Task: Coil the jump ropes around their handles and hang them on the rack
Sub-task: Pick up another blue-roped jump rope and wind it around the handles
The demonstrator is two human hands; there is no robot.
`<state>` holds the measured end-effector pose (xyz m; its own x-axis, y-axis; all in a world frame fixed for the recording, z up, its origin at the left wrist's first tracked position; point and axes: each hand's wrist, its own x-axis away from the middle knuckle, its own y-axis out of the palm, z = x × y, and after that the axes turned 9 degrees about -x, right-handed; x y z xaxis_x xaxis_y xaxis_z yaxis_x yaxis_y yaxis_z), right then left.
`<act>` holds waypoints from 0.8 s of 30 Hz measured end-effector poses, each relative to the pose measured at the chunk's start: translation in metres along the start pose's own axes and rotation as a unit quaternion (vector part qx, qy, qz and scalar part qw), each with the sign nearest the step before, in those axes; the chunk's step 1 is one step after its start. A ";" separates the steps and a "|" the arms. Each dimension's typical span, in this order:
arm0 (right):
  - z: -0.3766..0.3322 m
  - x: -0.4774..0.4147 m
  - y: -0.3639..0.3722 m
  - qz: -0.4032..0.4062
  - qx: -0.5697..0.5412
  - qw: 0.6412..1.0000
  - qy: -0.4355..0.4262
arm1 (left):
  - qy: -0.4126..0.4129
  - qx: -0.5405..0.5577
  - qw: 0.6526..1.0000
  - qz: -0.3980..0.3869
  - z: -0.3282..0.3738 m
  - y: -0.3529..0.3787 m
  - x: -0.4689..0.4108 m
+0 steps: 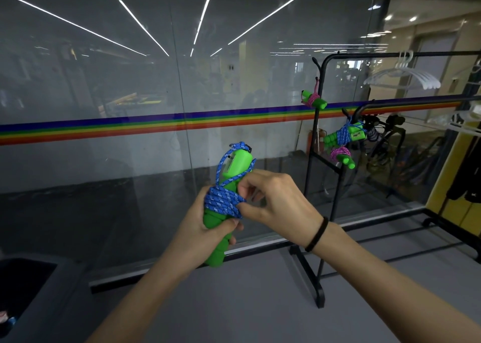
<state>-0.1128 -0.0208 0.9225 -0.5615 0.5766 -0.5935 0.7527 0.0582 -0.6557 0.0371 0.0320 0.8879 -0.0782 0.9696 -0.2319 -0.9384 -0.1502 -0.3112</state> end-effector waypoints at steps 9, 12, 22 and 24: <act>0.005 -0.002 0.007 -0.003 -0.056 0.998 0.029 | -0.035 0.025 0.999 -0.002 -0.005 0.001 0.002; 0.007 -0.003 0.006 -0.022 -0.078 0.995 0.054 | -0.046 0.023 0.999 -0.013 -0.008 -0.001 0.002; 0.013 0.006 0.019 -0.028 -0.014 0.999 0.016 | -0.094 0.042 0.992 -0.074 -0.005 -0.006 0.005; 0.015 0.005 0.021 -0.018 -0.005 1.000 0.017 | -0.101 0.060 0.991 -0.071 -0.003 -0.005 0.005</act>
<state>-0.1052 -0.0288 0.8988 -0.5762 0.6021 -0.5528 0.7357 0.0873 -0.6717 0.0423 0.0368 0.8850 0.0036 1.0000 -0.0011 -0.9771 0.0033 -0.2127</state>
